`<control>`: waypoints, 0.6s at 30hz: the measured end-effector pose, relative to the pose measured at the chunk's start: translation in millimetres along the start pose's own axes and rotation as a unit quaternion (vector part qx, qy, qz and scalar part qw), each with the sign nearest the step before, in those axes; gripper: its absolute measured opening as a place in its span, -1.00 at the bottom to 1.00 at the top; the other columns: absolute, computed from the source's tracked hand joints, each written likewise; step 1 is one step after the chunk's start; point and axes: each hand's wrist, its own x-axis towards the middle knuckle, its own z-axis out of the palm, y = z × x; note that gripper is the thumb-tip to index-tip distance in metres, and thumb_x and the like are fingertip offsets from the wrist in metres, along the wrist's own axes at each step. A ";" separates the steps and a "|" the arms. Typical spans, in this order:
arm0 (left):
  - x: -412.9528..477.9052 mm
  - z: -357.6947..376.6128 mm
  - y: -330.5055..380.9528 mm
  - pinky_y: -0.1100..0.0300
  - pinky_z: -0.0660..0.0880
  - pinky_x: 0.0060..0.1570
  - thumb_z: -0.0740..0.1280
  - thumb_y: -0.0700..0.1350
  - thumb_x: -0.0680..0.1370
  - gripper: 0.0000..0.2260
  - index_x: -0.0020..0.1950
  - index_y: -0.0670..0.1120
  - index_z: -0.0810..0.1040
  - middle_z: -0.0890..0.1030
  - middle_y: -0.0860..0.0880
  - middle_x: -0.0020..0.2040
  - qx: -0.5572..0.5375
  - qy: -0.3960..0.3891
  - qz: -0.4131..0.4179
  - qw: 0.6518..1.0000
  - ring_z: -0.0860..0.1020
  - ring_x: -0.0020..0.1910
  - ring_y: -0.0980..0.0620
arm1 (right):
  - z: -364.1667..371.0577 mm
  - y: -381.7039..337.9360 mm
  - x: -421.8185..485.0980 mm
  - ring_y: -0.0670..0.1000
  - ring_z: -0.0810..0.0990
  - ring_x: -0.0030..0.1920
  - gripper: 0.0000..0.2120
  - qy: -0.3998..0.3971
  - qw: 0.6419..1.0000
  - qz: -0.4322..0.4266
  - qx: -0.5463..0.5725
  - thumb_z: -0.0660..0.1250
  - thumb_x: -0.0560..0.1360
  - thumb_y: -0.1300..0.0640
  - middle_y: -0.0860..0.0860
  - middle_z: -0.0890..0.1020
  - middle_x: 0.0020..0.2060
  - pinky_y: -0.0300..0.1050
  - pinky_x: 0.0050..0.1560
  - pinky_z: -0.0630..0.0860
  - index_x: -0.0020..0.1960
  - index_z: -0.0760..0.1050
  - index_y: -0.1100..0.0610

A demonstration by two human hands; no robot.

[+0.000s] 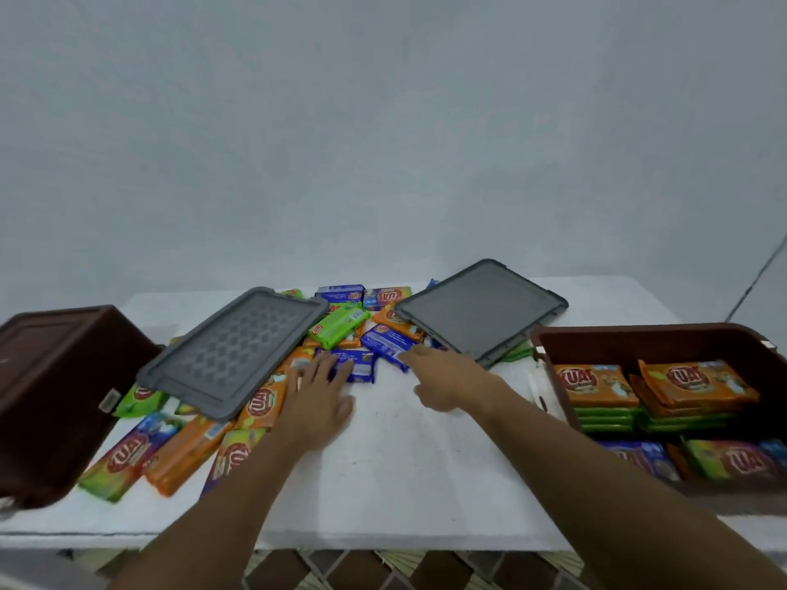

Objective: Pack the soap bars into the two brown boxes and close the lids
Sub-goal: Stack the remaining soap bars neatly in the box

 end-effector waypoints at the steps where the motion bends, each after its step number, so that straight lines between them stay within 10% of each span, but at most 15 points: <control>1: -1.8 4.2 -1.6 -0.17 0.03 0.46 -0.06 0.18 0.57 -0.42 0.55 0.00 0.19 0.25 -0.14 0.47 -0.001 0.031 0.013 0.999 0.18 0.48 -0.14 | 5.2 -3.5 5.7 0.16 0.40 0.38 -0.33 -0.002 1.000 0.012 0.005 0.25 0.57 0.15 0.03 0.12 0.55 0.10 0.26 0.47 0.57 0.01 -0.01; 5: -1.6 12.3 -6.8 0.04 0.46 0.04 0.14 0.11 0.53 -0.55 0.34 -0.07 0.48 0.38 -0.04 0.11 -0.041 0.146 0.031 0.988 0.41 0.02 -0.01 | 26.5 -13.1 18.0 0.14 0.45 0.34 -0.22 -0.019 0.998 0.044 0.048 0.21 0.56 0.20 -0.05 -0.15 0.58 0.03 0.17 0.54 0.58 -0.21 -0.05; 11: -0.8 21.8 -11.2 -0.01 0.27 0.40 -0.02 0.19 0.58 -0.49 0.40 -0.03 0.40 0.40 -0.05 0.42 -0.083 0.137 0.023 0.987 0.35 0.39 -0.04 | 47.3 -24.0 22.0 0.11 0.48 0.29 -0.37 0.057 0.989 0.112 0.077 0.20 0.57 0.10 0.02 0.01 0.56 0.00 0.10 0.58 0.57 0.01 0.03; 18: -4.5 10.1 -7.1 0.11 0.44 -0.02 -0.01 0.14 0.65 -0.57 0.23 -0.08 0.52 0.62 -0.06 0.08 -0.158 0.196 0.010 0.968 0.54 0.02 -0.02 | 62.6 -26.8 15.2 0.09 0.30 0.39 -0.52 0.167 0.981 0.096 0.006 0.20 0.60 -0.12 0.04 0.35 0.42 0.03 0.33 0.33 0.44 0.27 0.06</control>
